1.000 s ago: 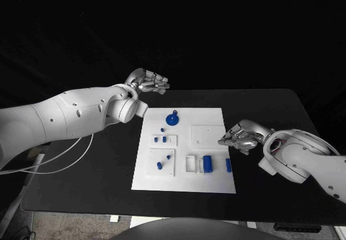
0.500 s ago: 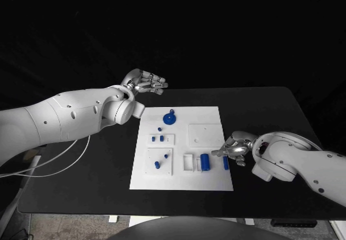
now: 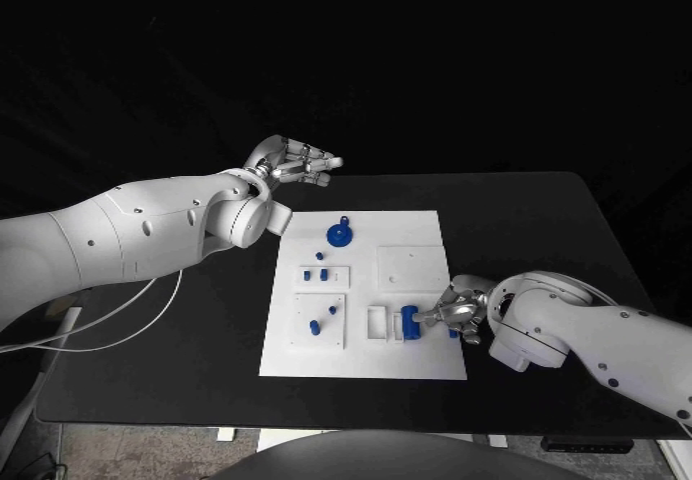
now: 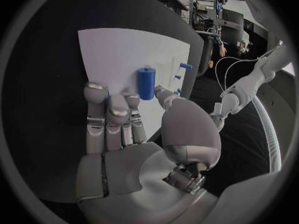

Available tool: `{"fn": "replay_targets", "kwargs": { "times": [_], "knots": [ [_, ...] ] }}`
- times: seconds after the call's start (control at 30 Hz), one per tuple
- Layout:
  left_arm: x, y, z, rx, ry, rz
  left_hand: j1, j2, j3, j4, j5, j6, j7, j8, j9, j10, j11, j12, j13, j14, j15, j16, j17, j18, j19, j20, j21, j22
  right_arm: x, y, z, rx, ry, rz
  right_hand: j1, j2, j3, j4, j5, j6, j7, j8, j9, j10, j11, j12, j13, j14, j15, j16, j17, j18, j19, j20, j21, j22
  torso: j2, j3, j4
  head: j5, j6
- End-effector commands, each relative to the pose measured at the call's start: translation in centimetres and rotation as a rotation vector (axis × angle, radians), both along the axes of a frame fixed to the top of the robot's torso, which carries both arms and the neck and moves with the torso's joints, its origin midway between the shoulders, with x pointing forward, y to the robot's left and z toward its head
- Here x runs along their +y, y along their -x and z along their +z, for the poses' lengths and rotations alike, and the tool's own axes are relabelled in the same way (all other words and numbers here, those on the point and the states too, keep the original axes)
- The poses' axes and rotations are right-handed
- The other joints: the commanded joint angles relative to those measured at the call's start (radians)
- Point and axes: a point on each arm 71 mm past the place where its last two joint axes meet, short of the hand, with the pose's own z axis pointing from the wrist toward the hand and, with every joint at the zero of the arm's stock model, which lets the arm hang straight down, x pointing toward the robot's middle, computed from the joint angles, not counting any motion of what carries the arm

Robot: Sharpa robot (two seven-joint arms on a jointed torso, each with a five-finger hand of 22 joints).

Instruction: Assemble the parts on the task board

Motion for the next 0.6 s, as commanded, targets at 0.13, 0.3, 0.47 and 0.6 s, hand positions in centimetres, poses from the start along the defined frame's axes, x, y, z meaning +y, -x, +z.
{"fn": "replay_targets", "kwargs": {
  "times": [0.13, 0.3, 0.47, 0.6],
  "knots": [
    [-0.6, 0.2, 0.2, -0.012, 0.037, -0.051, -0.022, -0.004, -0.002, 0.007, -0.004, -0.024, -0.004, 0.003, 0.000, -0.021, -0.001, 0.004, 0.000, -0.065, 0.017, -0.004, -0.012, 0.003, -0.024, 0.024, 0.003, -0.074, 0.7, 0.1, -0.6, 0.024, 0.016, 0.004, 0.000, -0.012, -0.003, 0.006, -0.004, -0.014, 0.000, 0.000, -0.003, 0.004, 0.003, 0.000, 0.002, 0.005, 0.002, 0.003, 0.003, -0.008, 0.041, 0.006, 0.006, 0.073, 0.001, 0.0001, 0.0006, 0.004, -0.004],
    [-0.8, 0.3, 0.2, -0.011, 0.046, -0.058, -0.023, -0.001, -0.005, -0.001, -0.003, -0.025, -0.004, 0.004, 0.000, -0.023, 0.001, 0.003, 0.000, -0.090, 0.021, -0.005, -0.014, 0.006, -0.032, 0.032, 0.009, -0.126, 1.3, 0.2, -1.0, 0.028, 0.011, 0.008, 0.003, -0.012, -0.004, 0.005, -0.004, -0.018, 0.001, 0.000, -0.005, 0.002, 0.004, -0.001, 0.004, 0.006, 0.002, 0.004, 0.005, -0.007, 0.040, 0.007, 0.008, 0.073, 0.002, 0.0001, 0.0008, 0.008, -0.007],
    [-0.9, 0.3, 0.2, -0.010, 0.049, -0.061, -0.023, -0.003, -0.003, 0.000, -0.002, -0.024, -0.002, 0.005, 0.000, -0.024, 0.006, 0.003, 0.000, -0.085, 0.024, -0.004, -0.013, 0.007, -0.031, 0.032, 0.010, -0.130, 1.8, 0.2, -1.2, 0.026, 0.004, 0.011, 0.016, -0.006, 0.001, -0.009, -0.003, -0.017, 0.001, 0.000, -0.005, 0.004, 0.004, 0.003, 0.009, 0.007, 0.003, 0.006, 0.009, -0.007, 0.040, 0.008, 0.014, 0.074, 0.001, -0.0009, 0.0003, 0.013, -0.010],
    [-1.0, 0.3, 0.2, -0.009, 0.050, -0.064, -0.021, -0.002, -0.001, -0.001, 0.000, -0.022, -0.001, 0.005, 0.000, -0.022, 0.006, 0.004, 0.000, -0.081, 0.024, -0.004, -0.013, 0.007, -0.029, 0.032, 0.011, -0.135, 2.1, 0.2, -1.4, 0.028, 0.005, 0.012, 0.025, 0.023, 0.025, -0.061, 0.009, -0.014, 0.002, 0.000, -0.010, 0.005, 0.004, 0.005, 0.014, 0.007, 0.003, 0.007, 0.012, -0.007, 0.038, 0.008, 0.021, 0.074, 0.002, -0.0013, 0.0000, 0.018, -0.010]
  ]
}}
